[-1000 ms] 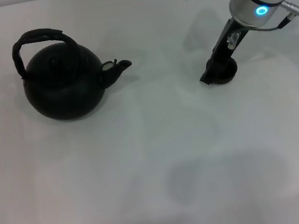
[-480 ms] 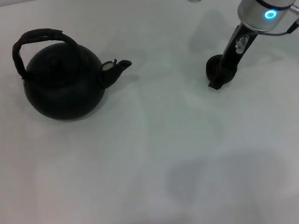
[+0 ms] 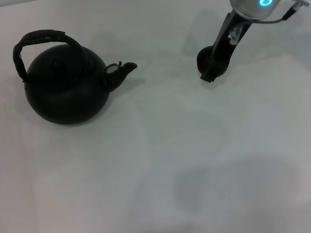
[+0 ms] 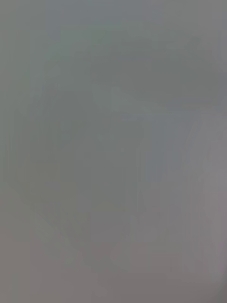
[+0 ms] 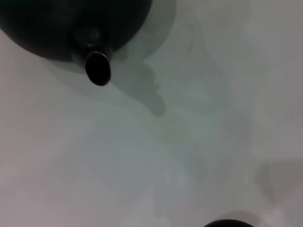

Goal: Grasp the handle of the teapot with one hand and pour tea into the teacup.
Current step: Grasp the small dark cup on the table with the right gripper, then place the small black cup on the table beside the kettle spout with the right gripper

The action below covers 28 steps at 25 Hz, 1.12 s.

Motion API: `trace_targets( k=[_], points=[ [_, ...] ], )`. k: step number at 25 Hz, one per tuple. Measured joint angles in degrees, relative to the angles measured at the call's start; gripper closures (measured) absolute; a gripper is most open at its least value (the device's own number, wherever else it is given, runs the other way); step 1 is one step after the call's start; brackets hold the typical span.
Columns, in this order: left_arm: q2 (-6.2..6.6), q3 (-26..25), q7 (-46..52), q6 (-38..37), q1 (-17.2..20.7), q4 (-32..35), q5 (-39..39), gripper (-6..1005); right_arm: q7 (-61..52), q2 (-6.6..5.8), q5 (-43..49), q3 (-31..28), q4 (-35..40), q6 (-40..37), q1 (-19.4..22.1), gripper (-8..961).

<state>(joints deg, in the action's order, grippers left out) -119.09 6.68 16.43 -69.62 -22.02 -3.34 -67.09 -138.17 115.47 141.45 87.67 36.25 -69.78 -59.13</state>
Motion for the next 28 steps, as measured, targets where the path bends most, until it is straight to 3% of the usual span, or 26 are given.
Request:
trace_targets(
  k=[6, 16, 28],
  points=[
    [0.00, 0.0, 0.0, 0.0, 0.0, 0.0, 0.0, 139, 0.0, 0.55, -1.1, 2.4, 2.0, -0.9, -1.1, 230],
    [-0.12, 0.1, 0.0, 0.0, -0.2, -0.3, -0.2, 140, -0.1, 0.72, -15.6, 21.4, 4.9, 2.9, -2.4, 228],
    [-0.22, 0.2, 0.0, -0.8, 0.0, -0.5, -0.3, 139, -0.1, 0.72, -18.7, 28.3, 5.4, 7.4, -1.9, 227]
  ],
)
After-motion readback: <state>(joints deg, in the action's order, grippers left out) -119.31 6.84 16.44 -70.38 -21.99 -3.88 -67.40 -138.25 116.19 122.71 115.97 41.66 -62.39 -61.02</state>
